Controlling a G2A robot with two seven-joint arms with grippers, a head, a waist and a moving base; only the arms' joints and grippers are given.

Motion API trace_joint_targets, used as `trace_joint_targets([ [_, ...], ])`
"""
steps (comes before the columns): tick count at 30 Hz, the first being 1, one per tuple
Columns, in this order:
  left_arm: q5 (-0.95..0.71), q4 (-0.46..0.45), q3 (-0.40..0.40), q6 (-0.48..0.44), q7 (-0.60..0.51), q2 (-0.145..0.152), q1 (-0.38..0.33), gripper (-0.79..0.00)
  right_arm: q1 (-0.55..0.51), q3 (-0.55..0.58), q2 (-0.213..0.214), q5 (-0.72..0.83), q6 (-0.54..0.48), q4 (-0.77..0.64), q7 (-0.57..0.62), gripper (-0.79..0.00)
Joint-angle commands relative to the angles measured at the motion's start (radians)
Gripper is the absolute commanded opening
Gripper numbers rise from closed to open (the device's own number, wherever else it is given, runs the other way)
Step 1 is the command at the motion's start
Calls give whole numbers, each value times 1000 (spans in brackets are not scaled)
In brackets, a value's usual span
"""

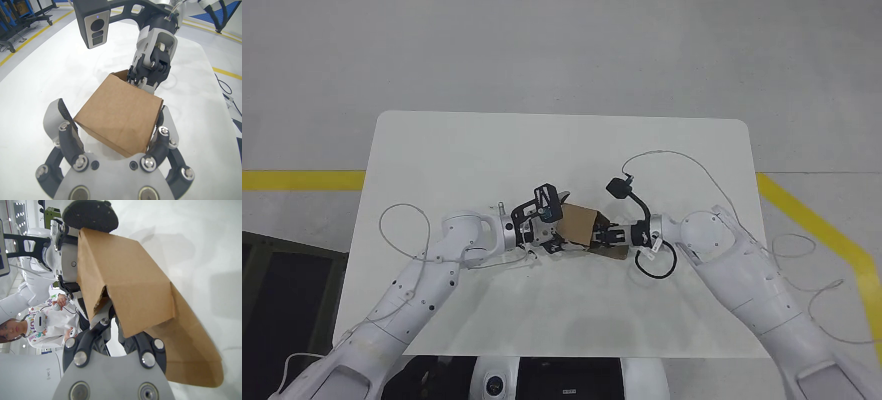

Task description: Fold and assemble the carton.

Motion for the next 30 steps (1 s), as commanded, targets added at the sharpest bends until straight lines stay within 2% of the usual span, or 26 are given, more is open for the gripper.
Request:
trace_joint_targets([
  [1,0,2,-3,-1,-2,0,0,0,5,0,-2,3,-9,9,1,-785],
  [8,-8,2,-15,13,-19,-1,9,0,-14,53,15,17,-17,-22,43,-785],
  [17,-20,-12,-27,24,-37,-2,23,0,-86,164,58,-50,50,-102,84,-785],
  [22,-23,-18,-29,27,-40,-4,24,0,-85,166,60,-80,62,-90,63,-785],
  [30,-21,-20,-31,26,-38,-7,26,0,-46,114,39,-57,34,-50,36,-785],
])
